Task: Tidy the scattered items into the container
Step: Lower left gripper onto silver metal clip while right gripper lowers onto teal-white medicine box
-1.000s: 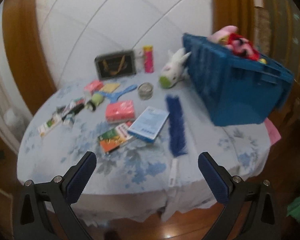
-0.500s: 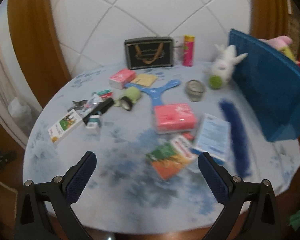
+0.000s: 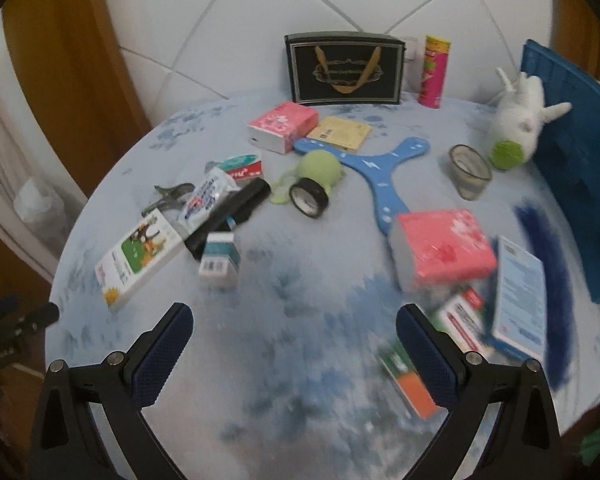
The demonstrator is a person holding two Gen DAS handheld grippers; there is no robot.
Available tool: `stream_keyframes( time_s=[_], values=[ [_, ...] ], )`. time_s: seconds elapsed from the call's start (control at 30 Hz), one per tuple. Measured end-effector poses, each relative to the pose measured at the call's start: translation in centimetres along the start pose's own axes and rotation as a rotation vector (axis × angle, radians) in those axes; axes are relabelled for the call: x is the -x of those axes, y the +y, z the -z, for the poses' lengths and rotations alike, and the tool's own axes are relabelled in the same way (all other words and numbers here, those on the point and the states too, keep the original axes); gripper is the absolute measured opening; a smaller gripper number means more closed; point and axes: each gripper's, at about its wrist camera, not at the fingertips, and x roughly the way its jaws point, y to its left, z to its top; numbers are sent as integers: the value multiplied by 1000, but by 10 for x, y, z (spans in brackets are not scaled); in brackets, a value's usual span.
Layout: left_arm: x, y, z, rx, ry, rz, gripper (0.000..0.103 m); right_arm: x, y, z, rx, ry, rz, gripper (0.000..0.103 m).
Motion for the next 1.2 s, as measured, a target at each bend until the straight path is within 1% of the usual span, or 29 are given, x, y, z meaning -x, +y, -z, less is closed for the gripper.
stream_keyframes(
  time_s=[0.03,0.17,0.3,0.37,0.47,0.6,0.77,0.87,1.0,1.07,1.1,1.2],
  values=[
    [-6,-1,-5,-6,7,-2,103,-6,3,-3,0,9,-1,103],
    [-31,-2,-23,-40,41,32,101,-35,24,-12,18,69,-9,103],
    [-58,1,-50,-126,51,53,101,-57,41,-16,-20,93,-17,103],
    [-71,4,-65,-177,51,48,101,-71,51,-18,-39,113,-13,103],
    [-91,9,-89,-279,46,65,101,-90,64,-21,-76,138,5,103],
    [-121,4,-114,-407,42,75,101,-106,70,-22,-155,133,45,103],
    [-169,-12,-135,-541,65,140,101,-128,71,-27,-198,146,105,103],
    [-193,-22,-143,-579,60,146,101,-140,70,-28,-211,156,132,103],
    [-221,-34,-153,-598,70,185,101,-154,69,-30,-208,174,164,103],
    [-234,-41,-154,-604,86,205,101,-160,69,-31,-205,181,171,103],
    [-236,-43,-155,-604,82,217,102,-163,71,-31,-198,182,173,103],
    [-242,-48,-156,-598,72,246,102,-170,73,-34,-182,180,182,103]
  ],
)
